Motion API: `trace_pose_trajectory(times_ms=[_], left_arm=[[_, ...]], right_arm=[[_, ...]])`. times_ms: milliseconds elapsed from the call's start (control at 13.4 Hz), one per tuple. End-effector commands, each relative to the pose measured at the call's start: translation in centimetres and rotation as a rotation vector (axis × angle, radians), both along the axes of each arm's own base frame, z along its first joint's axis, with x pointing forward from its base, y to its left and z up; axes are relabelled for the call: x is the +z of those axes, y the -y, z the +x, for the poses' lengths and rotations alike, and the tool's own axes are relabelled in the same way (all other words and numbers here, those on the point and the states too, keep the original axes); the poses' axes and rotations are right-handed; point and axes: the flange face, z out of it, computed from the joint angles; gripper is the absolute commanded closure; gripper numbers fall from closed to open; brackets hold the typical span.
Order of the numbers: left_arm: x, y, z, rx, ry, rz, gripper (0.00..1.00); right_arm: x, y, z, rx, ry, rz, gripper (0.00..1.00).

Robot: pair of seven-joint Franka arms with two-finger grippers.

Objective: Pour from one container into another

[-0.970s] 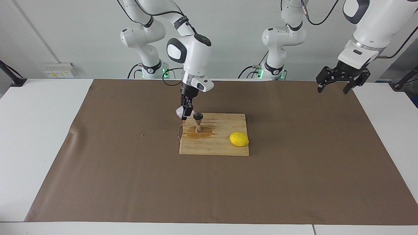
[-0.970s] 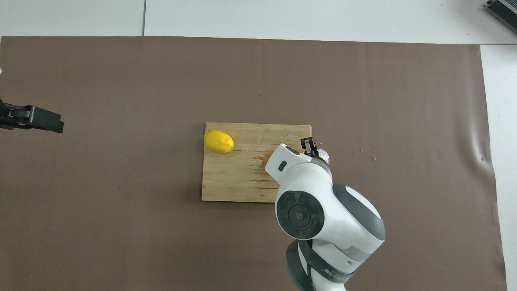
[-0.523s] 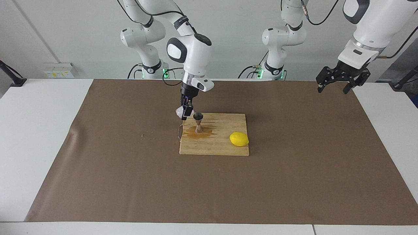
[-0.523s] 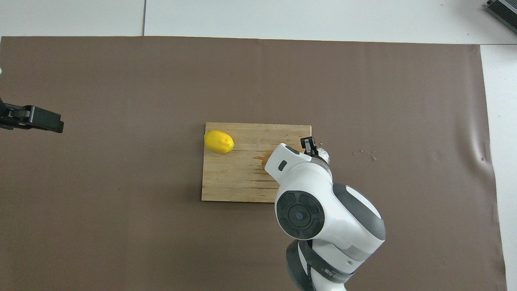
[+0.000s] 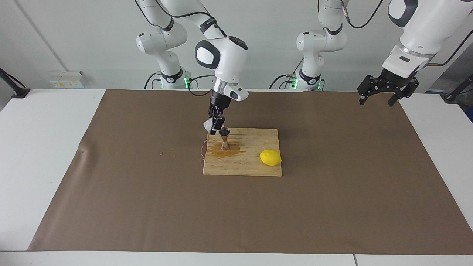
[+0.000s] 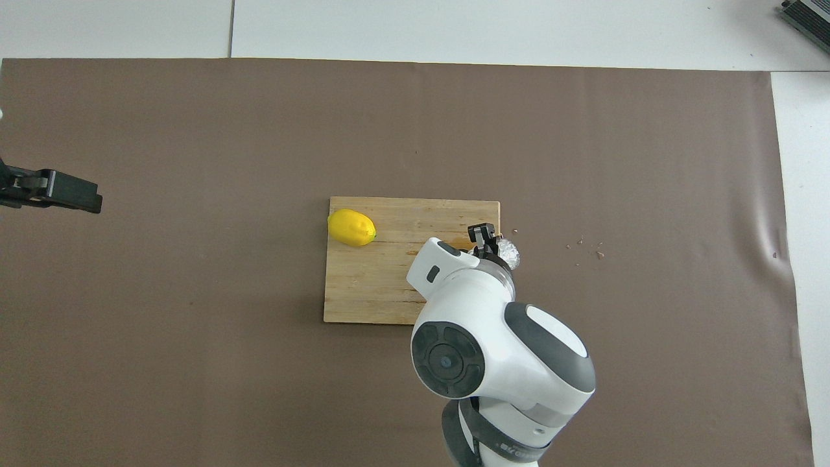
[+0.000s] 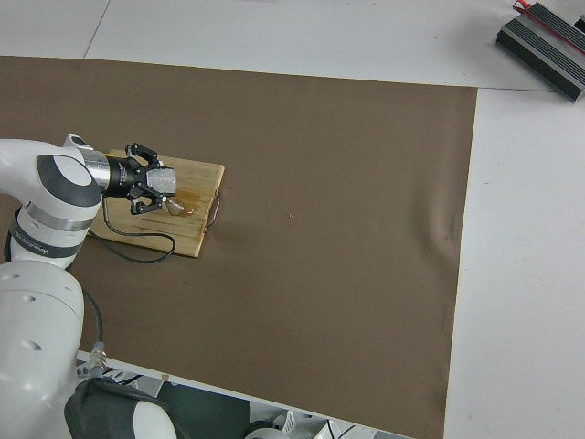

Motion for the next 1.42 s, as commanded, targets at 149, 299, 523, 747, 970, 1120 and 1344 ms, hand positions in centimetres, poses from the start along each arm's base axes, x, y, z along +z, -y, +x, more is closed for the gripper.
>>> trace_pose_trajectory(times_ms=[149,299,523,747,970,1120,1344], left_arm=[[0.2,-0.4,-0.9,0.001,-0.009,-0.014,0.00],[0.2,-0.4,-0.9,0.001,-0.009,-0.014,0.00],[0.2,-0.4,-0.9,0.001,-0.009,-0.014,0.00],[0.2,-0.4,-0.9,0.001,-0.007,-0.014,0.00],[0.2,-0.4,-0.9,0.001,-0.009,-0.014,0.00],[0.2,-0.4,-0.9,0.001,-0.009,-0.014,0.00],[0.2,-0.4,-0.9,0.001,-0.009,-0.014,0.00]], right_arm=[[0.3,-1.1,-0.5,-0.009,0.035,-0.055,0.82],[0.9,-1.0,-0.2,-0.024,0.036,-0.069,0.82],[1.6,-1.7,-0.4,-0.014,0.049,-0.089,0.82],[1.7,-1.7,-0.6,-0.020,0.044,-0.102,0.82],[1.8,-1.5,-0.5,-0.018,0.050,-0.116,0.82],[1.8,-1.5,-0.5,-0.017,0.051,-0.117,0.82],[1.8,-1.4,-0.6,-0.022,0.048,-0.126,0.82]])
